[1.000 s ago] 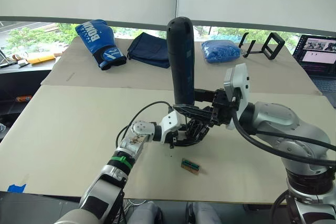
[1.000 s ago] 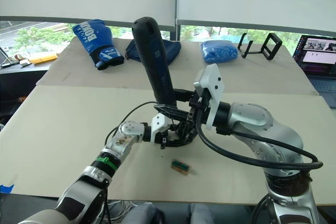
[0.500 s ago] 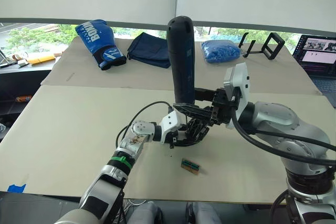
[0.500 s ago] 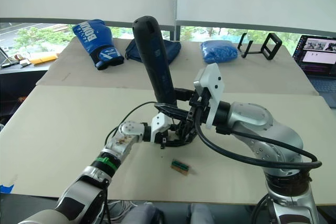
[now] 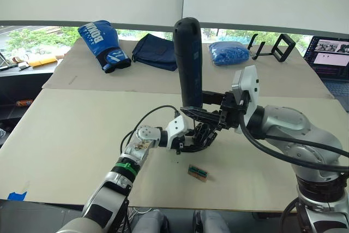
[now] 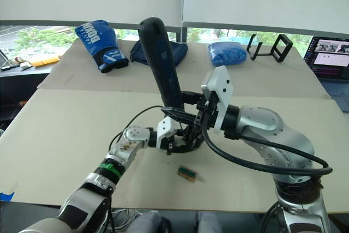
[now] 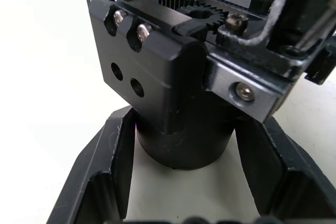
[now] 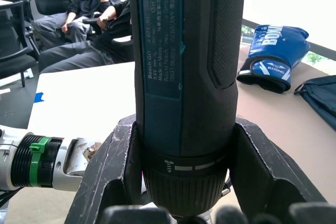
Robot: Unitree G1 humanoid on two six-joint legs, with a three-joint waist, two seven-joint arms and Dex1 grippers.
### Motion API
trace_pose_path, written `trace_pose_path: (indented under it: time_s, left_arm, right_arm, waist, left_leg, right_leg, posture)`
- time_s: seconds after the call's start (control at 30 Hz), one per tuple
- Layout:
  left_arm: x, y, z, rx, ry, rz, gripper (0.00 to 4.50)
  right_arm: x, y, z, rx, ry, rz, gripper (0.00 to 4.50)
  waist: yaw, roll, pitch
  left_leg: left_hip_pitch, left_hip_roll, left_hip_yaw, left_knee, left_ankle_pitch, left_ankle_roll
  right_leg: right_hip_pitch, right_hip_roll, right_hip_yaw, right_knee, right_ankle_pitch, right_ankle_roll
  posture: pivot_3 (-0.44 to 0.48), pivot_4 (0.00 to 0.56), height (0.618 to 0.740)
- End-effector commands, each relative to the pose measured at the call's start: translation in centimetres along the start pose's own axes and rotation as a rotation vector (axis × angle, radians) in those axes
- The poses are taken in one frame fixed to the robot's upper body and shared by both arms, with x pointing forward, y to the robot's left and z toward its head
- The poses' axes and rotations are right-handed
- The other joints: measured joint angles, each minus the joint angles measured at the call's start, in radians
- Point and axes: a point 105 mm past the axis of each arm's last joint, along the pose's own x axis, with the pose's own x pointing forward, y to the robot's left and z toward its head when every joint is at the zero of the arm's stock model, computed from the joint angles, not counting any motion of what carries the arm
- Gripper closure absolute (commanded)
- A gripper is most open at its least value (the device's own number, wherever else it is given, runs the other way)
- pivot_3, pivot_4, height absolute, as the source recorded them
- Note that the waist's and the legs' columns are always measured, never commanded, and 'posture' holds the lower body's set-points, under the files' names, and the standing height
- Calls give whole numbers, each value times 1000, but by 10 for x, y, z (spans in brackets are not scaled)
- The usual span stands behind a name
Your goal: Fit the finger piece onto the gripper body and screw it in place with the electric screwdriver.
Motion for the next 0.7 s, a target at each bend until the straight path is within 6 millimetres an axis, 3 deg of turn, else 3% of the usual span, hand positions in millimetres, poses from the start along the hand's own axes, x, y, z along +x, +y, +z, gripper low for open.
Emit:
trace_pose_path:
  time_s: [0.03,0.7]
  left_arm:
    - [2,-1,14,41,-46,-4,2214]
    - [3,-1,18,47,-52,-9,2214]
  right_arm:
    - [-5,1,21,-79,-77,-3,2597]
    - [-3,3,15,-78,-69,1,2597]
  waist:
    - [0,0,0]
    - [0,0,0]
  left_leg:
    - [0,0,0,0,0,0]
    - [0,0,0,0,0,0]
  right_leg:
    - [0,0,0,0,0,0]
    - [0,0,0,0,0,0]
  posture:
    - [0,150,740]
    - [0,150,740]
